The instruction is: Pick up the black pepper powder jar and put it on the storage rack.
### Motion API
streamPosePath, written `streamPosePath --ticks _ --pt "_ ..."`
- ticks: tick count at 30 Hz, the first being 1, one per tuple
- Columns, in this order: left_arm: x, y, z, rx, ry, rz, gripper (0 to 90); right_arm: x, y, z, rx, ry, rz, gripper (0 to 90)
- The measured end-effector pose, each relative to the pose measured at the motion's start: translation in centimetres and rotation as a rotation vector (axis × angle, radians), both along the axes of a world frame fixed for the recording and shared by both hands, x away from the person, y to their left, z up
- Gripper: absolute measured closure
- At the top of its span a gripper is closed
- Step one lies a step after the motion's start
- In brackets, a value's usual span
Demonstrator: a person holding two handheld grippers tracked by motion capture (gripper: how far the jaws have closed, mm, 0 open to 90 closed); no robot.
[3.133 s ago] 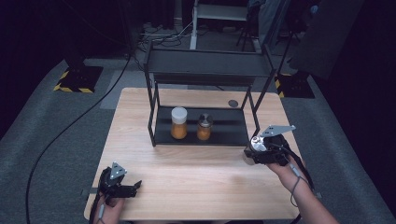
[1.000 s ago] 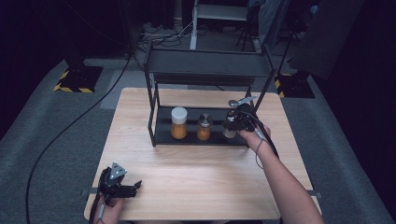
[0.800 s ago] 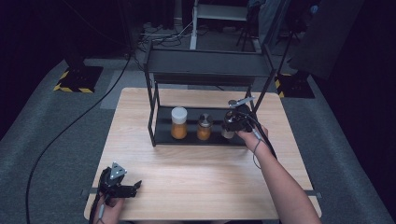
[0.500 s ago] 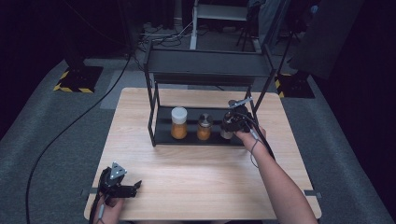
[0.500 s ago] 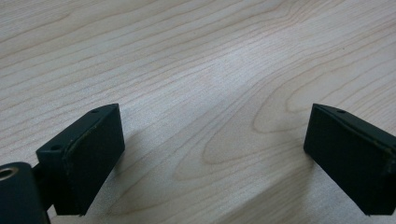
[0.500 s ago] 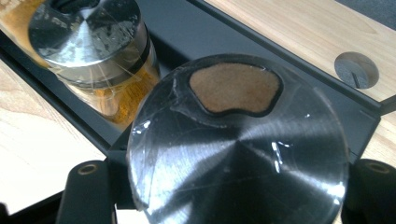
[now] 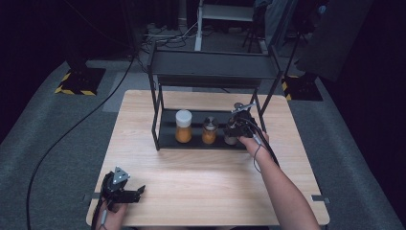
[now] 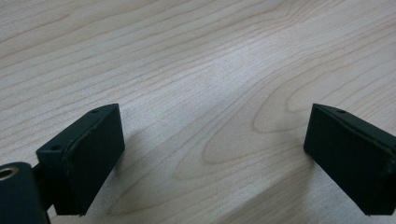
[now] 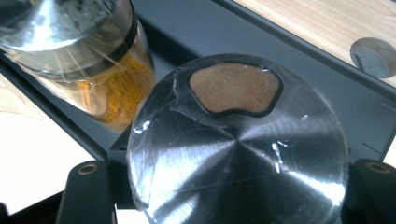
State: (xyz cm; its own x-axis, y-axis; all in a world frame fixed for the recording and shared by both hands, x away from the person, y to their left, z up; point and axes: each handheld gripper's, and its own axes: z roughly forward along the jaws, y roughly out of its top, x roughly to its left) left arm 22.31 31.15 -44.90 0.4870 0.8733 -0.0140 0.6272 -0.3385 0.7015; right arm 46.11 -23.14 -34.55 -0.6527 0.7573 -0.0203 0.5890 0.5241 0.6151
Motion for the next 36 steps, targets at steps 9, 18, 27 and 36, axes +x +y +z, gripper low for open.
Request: streamPosePath --ticks 9,18,27,36 --pt "0.0 0.0 0.0 0.000 0.000 0.000 5.2 0.2 -0.3 -0.7 0.010 0.007 -0.003 31.5" --pt "0.0 0.0 0.0 0.000 0.001 0.000 5.2 0.1 -0.7 -0.4 0.030 0.004 0.000 17.6" --pt "0.0 0.0 0.0 0.000 0.000 0.000 5.2 -2.3 -1.6 1.8 0.032 -0.040 0.030 10.7" --pt "0.0 0.0 0.0 -0.001 0.000 0.003 5.1 -5.6 -3.5 3.9 0.046 -0.083 0.053 10.7"
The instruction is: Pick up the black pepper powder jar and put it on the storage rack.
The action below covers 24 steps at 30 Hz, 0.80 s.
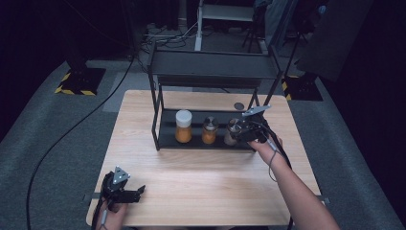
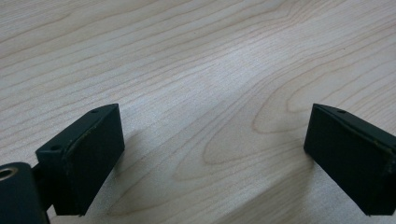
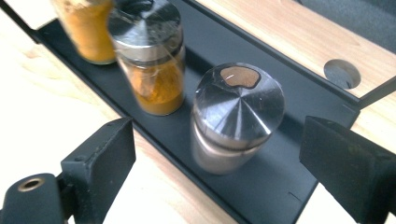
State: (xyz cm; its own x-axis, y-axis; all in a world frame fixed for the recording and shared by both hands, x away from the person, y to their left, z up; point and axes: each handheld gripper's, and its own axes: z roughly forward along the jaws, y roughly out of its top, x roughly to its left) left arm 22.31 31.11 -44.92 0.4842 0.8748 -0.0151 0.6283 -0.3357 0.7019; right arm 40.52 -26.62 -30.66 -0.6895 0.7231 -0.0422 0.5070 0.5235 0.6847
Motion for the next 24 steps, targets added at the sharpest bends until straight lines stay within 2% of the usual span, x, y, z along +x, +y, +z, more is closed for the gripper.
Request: streamPosePath --ticks 8,24 --pt "0.0 0.0 0.0 0.000 0.000 0.000 5.1 -2.3 -1.9 0.6 0.022 -0.025 0.025 10.8" --pt "0.0 0.0 0.0 0.000 0.000 0.004 5.0 -5.1 -4.0 -0.4 0.041 -0.022 0.040 10.8"
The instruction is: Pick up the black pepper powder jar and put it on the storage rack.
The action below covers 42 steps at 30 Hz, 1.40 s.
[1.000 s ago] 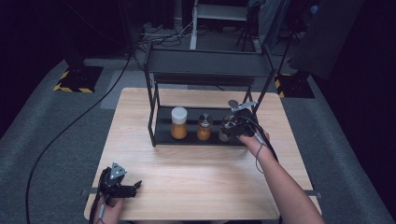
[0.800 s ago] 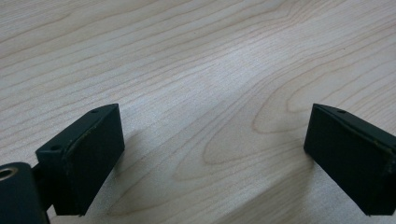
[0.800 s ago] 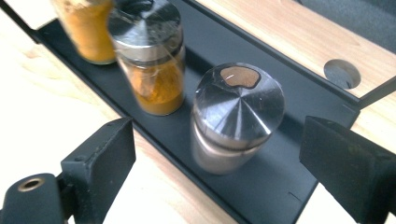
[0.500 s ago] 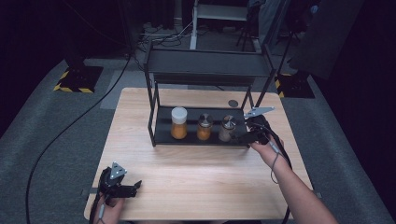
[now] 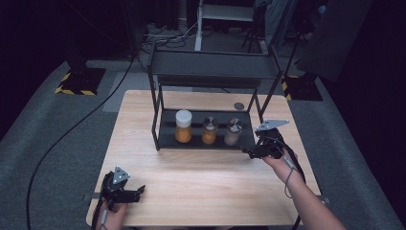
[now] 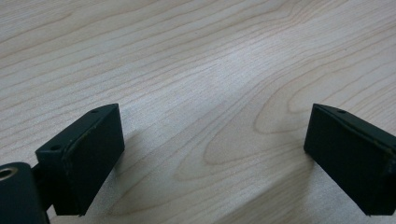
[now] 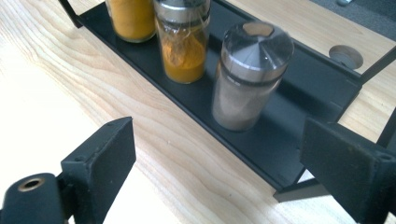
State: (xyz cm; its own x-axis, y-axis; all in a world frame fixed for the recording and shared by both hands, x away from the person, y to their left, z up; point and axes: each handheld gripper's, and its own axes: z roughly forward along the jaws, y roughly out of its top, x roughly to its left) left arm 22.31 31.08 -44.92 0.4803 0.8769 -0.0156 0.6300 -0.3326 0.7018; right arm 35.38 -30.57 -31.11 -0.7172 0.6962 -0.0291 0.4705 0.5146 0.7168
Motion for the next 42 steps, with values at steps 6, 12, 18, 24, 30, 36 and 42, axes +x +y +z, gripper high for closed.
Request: streamPosePath --ticks 6,12,18,24,30,36,42 --pt "0.0 0.0 0.0 0.000 0.000 0.000 5.1 -0.8 -0.5 -0.9 0.000 0.005 -0.004 10.8" --pt "0.0 0.0 0.0 0.000 0.000 0.000 5.1 -1.5 -1.4 -1.9 0.014 0.014 -0.004 10.8" --pt "0.0 0.0 0.0 0.000 0.000 0.000 5.0 -2.4 -2.5 -3.0 0.027 0.026 -0.008 10.8" --pt "0.0 0.0 0.0 0.000 0.000 0.000 5.1 -2.9 -3.2 -4.1 0.029 0.041 -0.013 10.8" --pt "0.0 0.0 0.0 0.000 0.000 0.000 5.1 -3.4 -3.8 -5.2 0.034 0.055 -0.017 10.8" --pt "0.0 0.0 0.0 0.000 0.000 0.000 5.0 -4.0 -4.1 -6.4 0.023 0.065 -0.017 10.8" --pt "0.0 0.0 0.0 0.000 0.000 0.001 5.0 -4.4 -4.6 -7.6 0.023 0.076 -0.024 10.6"
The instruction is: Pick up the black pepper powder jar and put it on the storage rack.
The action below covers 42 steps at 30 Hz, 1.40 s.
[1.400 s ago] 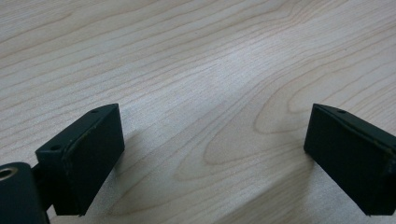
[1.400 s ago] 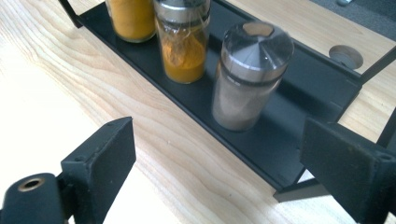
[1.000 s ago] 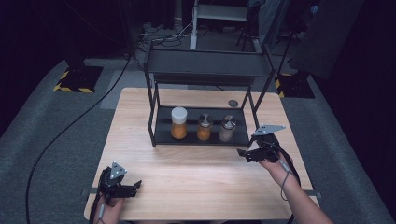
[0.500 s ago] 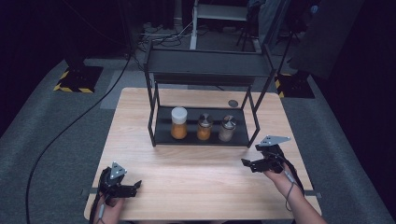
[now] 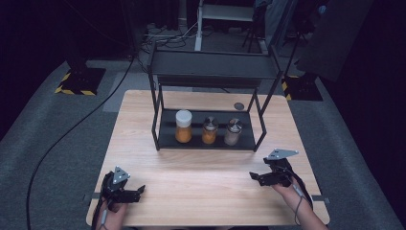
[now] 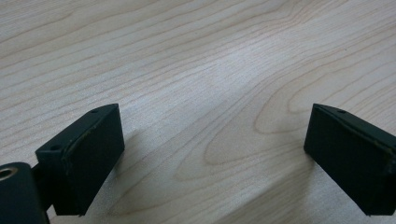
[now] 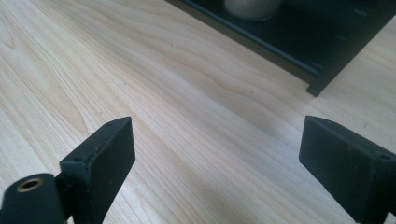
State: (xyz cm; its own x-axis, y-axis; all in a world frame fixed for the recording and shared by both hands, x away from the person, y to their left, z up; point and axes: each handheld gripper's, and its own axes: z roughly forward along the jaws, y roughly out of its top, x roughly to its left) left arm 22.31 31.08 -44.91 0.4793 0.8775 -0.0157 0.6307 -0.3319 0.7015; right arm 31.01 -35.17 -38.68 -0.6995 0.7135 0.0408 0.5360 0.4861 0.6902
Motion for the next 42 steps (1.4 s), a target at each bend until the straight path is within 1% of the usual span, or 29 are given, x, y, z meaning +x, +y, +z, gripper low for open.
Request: streamPosePath --ticks 11,19,26,34,37,38,40,42 --pt "0.0 0.0 0.0 0.000 0.000 0.000 5.1 -0.7 -0.5 -1.9 -0.009 0.002 -0.017 9.9" --pt "0.0 0.0 0.0 0.000 0.000 0.000 5.1 -1.1 -1.0 -3.2 0.006 0.011 -0.038 9.8" --pt "0.0 0.0 0.0 0.000 0.000 0.000 5.0 -1.5 -1.3 -4.4 0.004 0.010 -0.046 9.4" --pt "0.0 0.0 0.0 0.000 0.000 0.000 5.0 -2.3 -2.0 -5.4 0.023 -0.017 -0.070 8.7" --pt "0.0 0.0 0.0 0.000 0.000 0.000 5.1 -2.8 -1.8 -5.7 -0.010 -0.053 -0.064 7.5" --pt "0.0 0.0 0.0 0.000 0.000 0.000 5.1 -3.0 -1.6 -5.9 -0.016 -0.063 -0.066 5.0" --pt "0.0 0.0 0.0 0.000 0.000 0.000 5.1 -3.1 -1.8 -6.1 -0.008 -0.071 -0.067 4.2" --pt "0.0 0.0 0.0 0.000 0.000 0.000 5.1 -3.1 -1.7 -6.1 -0.010 -0.070 -0.071 3.2"
